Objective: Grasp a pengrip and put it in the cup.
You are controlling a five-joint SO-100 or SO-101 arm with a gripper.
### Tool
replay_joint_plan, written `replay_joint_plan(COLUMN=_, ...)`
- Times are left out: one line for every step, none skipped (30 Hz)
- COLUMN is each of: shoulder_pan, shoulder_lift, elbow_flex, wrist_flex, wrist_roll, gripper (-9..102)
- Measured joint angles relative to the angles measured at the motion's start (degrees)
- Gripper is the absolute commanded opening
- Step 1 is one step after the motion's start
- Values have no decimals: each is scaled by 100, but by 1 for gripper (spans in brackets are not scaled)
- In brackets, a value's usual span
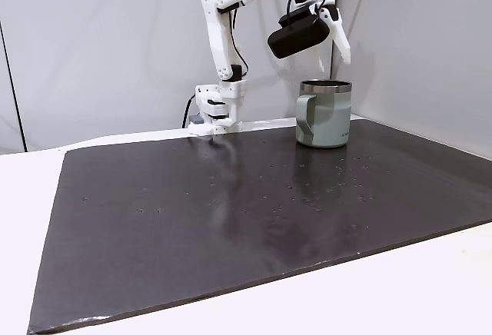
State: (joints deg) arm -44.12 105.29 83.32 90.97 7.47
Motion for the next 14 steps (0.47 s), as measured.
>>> replay_joint_plan(shoulder_pan=0, shoulder_lift=0, elbow_flex=0, wrist_flex=0, wrist_roll=0, gripper=31)
replay_joint_plan(shoulder_pan=0, shoulder_lift=0, elbow_flex=0, wrist_flex=0, wrist_roll=0, gripper=31)
replay_joint_plan(shoulder_pan=0, shoulder_lift=0, elbow_flex=0, wrist_flex=0, wrist_roll=0, gripper=31)
replay_joint_plan(shoulder_pan=-9, shoulder_lift=0, elbow_flex=0, wrist_flex=0, wrist_roll=0, gripper=31)
replay_joint_plan(shoulder_pan=-9, shoulder_lift=0, elbow_flex=0, wrist_flex=0, wrist_roll=0, gripper=31)
replay_joint_plan(shoulder_pan=-9, shoulder_lift=0, elbow_flex=0, wrist_flex=0, wrist_roll=0, gripper=31)
replay_joint_plan(shoulder_pan=-9, shoulder_lift=0, elbow_flex=0, wrist_flex=0, wrist_roll=0, gripper=31)
replay_joint_plan(shoulder_pan=-9, shoulder_lift=0, elbow_flex=0, wrist_flex=0, wrist_roll=0, gripper=31)
replay_joint_plan(shoulder_pan=0, shoulder_lift=0, elbow_flex=0, wrist_flex=0, wrist_roll=0, gripper=31)
replay_joint_plan(shoulder_pan=0, shoulder_lift=0, elbow_flex=0, wrist_flex=0, wrist_roll=-26, gripper=31)
replay_joint_plan(shoulder_pan=0, shoulder_lift=0, elbow_flex=0, wrist_flex=0, wrist_roll=-44, gripper=30)
replay_joint_plan(shoulder_pan=0, shoulder_lift=9, elbow_flex=0, wrist_flex=0, wrist_roll=-70, gripper=30)
replay_joint_plan(shoulder_pan=-9, shoulder_lift=9, elbow_flex=0, wrist_flex=0, wrist_roll=-88, gripper=30)
replay_joint_plan(shoulder_pan=-9, shoulder_lift=9, elbow_flex=0, wrist_flex=0, wrist_roll=-105, gripper=30)
